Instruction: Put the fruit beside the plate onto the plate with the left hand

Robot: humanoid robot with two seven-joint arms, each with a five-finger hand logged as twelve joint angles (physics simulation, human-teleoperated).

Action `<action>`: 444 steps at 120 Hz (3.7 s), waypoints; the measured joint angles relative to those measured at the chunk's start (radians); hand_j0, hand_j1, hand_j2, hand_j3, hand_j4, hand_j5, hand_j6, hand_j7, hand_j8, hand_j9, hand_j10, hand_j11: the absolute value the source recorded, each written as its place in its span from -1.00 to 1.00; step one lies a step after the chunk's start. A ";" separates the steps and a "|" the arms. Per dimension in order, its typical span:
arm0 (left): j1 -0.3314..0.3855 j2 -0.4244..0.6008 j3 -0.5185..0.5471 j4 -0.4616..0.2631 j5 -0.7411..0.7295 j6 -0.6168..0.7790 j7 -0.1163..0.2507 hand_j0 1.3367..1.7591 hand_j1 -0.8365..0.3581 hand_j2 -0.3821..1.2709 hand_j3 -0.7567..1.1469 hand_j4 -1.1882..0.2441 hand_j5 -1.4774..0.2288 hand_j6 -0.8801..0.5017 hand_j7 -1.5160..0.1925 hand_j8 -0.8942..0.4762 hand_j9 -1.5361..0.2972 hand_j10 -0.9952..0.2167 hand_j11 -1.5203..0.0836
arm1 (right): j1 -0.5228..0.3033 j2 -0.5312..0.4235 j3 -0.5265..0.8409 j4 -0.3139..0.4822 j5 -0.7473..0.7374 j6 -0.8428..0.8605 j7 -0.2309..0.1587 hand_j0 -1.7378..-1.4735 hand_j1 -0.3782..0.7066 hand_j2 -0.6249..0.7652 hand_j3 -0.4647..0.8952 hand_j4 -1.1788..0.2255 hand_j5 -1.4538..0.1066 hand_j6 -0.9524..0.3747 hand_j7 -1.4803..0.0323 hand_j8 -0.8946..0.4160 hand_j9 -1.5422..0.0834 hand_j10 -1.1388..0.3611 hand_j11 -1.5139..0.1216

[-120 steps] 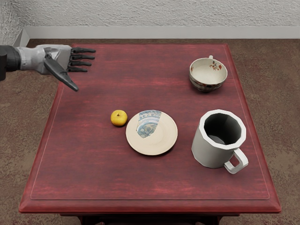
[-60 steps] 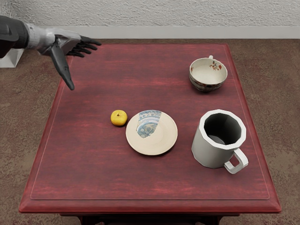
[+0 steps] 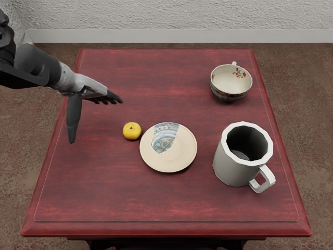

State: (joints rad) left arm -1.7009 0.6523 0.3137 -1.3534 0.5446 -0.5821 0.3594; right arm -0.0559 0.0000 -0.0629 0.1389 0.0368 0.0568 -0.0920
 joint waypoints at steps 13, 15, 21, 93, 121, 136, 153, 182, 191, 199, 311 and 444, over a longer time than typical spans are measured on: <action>-0.012 -0.031 0.051 -0.018 0.021 0.054 -0.001 0.52 0.98 -0.54 -0.20 0.66 0.73 0.27 0.77 0.30 0.68 0.64 0.90 | 0.000 0.000 0.000 0.000 0.000 0.000 0.000 -0.40 -0.89 -0.11 -0.32 0.64 0.82 0.40 0.92 0.33 0.86 0.49 0.81; -0.013 -0.035 0.057 -0.021 0.027 0.065 -0.001 0.52 0.98 -0.54 -0.20 0.66 0.73 0.27 0.77 0.30 0.68 0.64 0.90 | 0.000 0.000 0.000 0.000 0.000 0.000 0.000 -0.40 -0.89 -0.11 -0.32 0.64 0.82 0.40 0.92 0.33 0.86 0.49 0.81; -0.020 -0.049 0.073 -0.027 0.040 0.093 -0.002 0.52 0.98 -0.54 -0.20 0.66 0.73 0.27 0.77 0.30 0.68 0.64 0.90 | 0.000 0.000 0.000 0.000 0.000 0.000 0.000 -0.40 -0.89 -0.11 -0.32 0.64 0.82 0.40 0.92 0.33 0.86 0.49 0.81; -0.071 -0.254 0.247 -0.036 0.056 0.360 0.000 0.52 0.98 -0.54 -0.20 0.66 0.73 0.27 0.77 0.30 0.68 0.64 0.90 | 0.000 0.000 0.000 0.000 0.000 0.000 0.000 -0.40 -0.89 -0.11 -0.32 0.64 0.82 0.40 0.92 0.33 0.86 0.49 0.81; -0.072 -0.300 0.279 -0.040 0.055 0.418 0.001 0.52 0.98 -0.54 -0.20 0.66 0.73 0.27 0.77 0.30 0.68 0.64 0.90 | 0.000 0.000 0.000 0.000 0.000 0.000 0.000 -0.40 -0.89 -0.11 -0.32 0.64 0.82 0.40 0.92 0.33 0.86 0.49 0.81; -0.072 -0.311 0.289 -0.047 0.056 0.446 0.001 0.52 0.96 -0.53 -0.20 0.64 0.72 0.26 0.76 0.29 0.66 0.62 0.88 | 0.000 0.000 0.000 0.000 0.000 0.000 0.000 -0.40 -0.89 -0.11 -0.32 0.64 0.82 0.40 0.92 0.33 0.86 0.49 0.81; -0.072 -0.324 0.292 -0.050 0.061 0.456 0.000 0.52 0.87 -0.52 -0.20 0.58 0.64 0.19 0.69 0.22 0.59 0.54 0.80 | 0.000 0.000 0.000 0.000 0.000 0.000 0.000 -0.40 -0.89 -0.11 -0.32 0.64 0.82 0.40 0.92 0.33 0.86 0.49 0.81; -0.069 -0.329 0.300 -0.072 0.067 0.519 -0.002 0.52 0.74 -0.51 -0.20 0.49 0.54 0.09 0.59 0.12 0.50 0.44 0.70 | 0.000 0.000 0.000 0.000 0.000 0.000 0.000 -0.40 -0.89 -0.11 -0.32 0.64 0.82 0.40 0.92 0.33 0.86 0.49 0.81; -0.066 -0.334 0.302 -0.075 0.067 0.540 -0.002 0.52 0.71 -0.50 -0.20 0.46 0.52 0.07 0.56 0.10 0.48 0.41 0.67 | 0.000 0.000 0.000 0.000 0.000 0.000 0.000 -0.40 -0.89 -0.11 -0.32 0.64 0.82 0.40 0.92 0.33 0.86 0.49 0.81; -0.061 -0.336 0.304 -0.076 0.067 0.558 -0.002 0.52 0.68 -0.50 -0.20 0.45 0.50 0.05 0.55 0.08 0.46 0.39 0.65 | 0.000 0.000 0.000 0.000 0.000 0.000 0.000 -0.40 -0.89 -0.11 -0.32 0.64 0.82 0.40 0.92 0.33 0.86 0.49 0.81; 0.006 -0.393 0.346 -0.075 0.110 0.712 -0.002 0.52 0.48 -0.48 -0.20 0.30 0.34 -0.10 0.39 -0.07 0.32 0.22 0.48 | 0.000 0.000 0.000 0.000 0.000 0.000 0.000 -0.40 -0.89 -0.11 -0.32 0.64 0.82 0.40 0.92 0.33 0.86 0.49 0.81; 0.069 -0.415 0.368 -0.072 0.153 0.860 -0.005 0.52 0.41 -0.47 -0.20 0.26 0.29 -0.14 0.34 -0.12 0.27 0.17 0.43 | 0.001 0.000 0.000 0.000 0.000 0.000 0.000 -0.40 -0.89 -0.11 -0.32 0.64 0.82 0.40 0.92 0.33 0.86 0.49 0.81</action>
State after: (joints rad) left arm -1.6315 0.2378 0.6818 -1.4251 0.6974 0.2781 0.3544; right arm -0.0554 0.0000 -0.0629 0.1389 0.0368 0.0568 -0.0920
